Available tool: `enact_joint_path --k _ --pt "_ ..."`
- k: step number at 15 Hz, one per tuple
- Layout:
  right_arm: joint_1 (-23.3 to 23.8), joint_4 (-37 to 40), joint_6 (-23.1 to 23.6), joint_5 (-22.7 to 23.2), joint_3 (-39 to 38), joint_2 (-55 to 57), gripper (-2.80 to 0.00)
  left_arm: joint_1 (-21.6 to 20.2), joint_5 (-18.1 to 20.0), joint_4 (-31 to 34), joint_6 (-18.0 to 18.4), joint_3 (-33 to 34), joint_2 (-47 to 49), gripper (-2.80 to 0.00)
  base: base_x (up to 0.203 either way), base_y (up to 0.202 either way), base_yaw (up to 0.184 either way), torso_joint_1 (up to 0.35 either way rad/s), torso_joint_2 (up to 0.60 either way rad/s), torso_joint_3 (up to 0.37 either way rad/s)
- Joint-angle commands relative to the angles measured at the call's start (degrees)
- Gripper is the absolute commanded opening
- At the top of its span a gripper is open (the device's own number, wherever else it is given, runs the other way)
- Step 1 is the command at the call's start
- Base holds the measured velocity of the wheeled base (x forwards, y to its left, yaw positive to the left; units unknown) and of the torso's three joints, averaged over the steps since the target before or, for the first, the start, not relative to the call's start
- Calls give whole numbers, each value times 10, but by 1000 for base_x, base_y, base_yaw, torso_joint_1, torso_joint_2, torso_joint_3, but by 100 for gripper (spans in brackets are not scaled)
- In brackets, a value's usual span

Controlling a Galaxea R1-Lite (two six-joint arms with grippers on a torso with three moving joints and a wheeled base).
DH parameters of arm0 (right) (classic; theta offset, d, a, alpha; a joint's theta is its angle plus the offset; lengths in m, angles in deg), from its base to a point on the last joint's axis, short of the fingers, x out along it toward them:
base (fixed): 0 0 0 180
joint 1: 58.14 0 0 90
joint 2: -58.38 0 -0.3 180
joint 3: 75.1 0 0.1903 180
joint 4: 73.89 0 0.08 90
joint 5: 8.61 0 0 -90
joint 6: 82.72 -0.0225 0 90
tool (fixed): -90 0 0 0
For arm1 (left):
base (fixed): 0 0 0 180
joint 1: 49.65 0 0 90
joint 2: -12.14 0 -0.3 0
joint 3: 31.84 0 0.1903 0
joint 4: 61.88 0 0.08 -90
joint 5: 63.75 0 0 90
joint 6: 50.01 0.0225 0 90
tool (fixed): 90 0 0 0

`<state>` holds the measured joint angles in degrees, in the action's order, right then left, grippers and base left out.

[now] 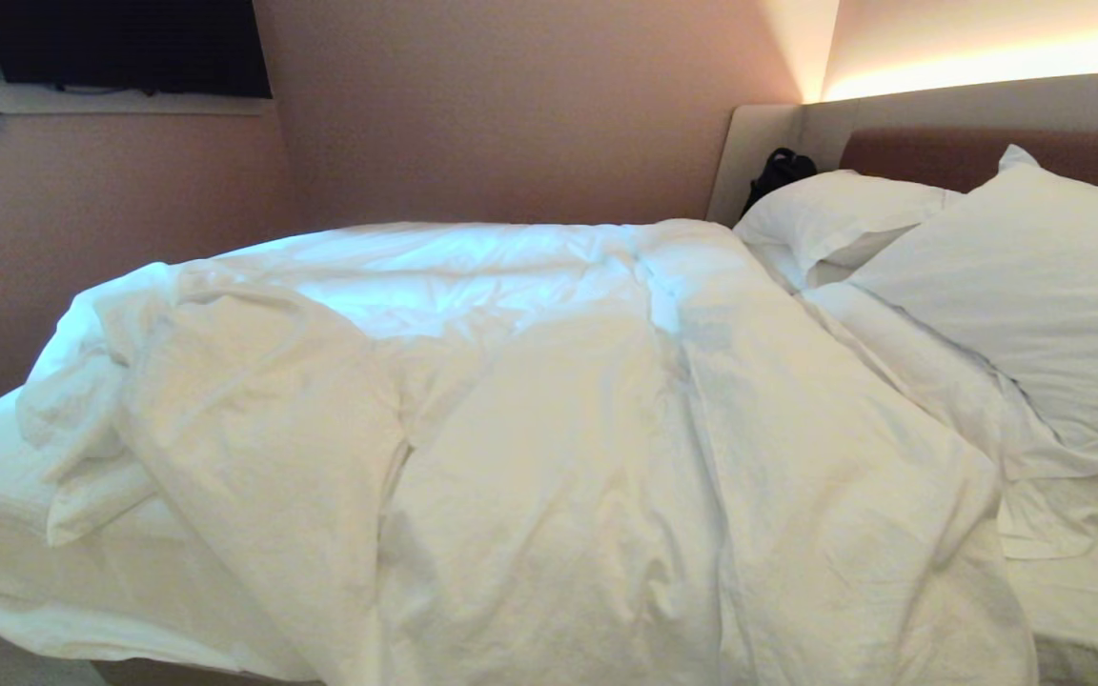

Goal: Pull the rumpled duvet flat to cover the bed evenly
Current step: Hold the folded corner of the quilt

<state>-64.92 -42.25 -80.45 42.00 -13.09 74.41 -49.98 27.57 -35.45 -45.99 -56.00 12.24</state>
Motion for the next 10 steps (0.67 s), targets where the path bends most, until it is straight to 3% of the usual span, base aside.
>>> enact_joint_path --k 1,4,6,10 --pt "20 -13 9 -19 0 3 -280 0 0 0 0 0 0 -280 0 0 0 0 0 0" --pt "92 -16 23 -12 -12 -2 -280 0 0 0 0 0 1 -280 0 0 0 0 0 0" --pt "87 -26 24 1 -16 -12 -280 0 0 0 0 0 1 -280 0 0 0 0 0 0" --pt "77 -22 22 77 -30 -32 -280 0 0 0 0 0 0 -280 0 0 0 0 0 0"
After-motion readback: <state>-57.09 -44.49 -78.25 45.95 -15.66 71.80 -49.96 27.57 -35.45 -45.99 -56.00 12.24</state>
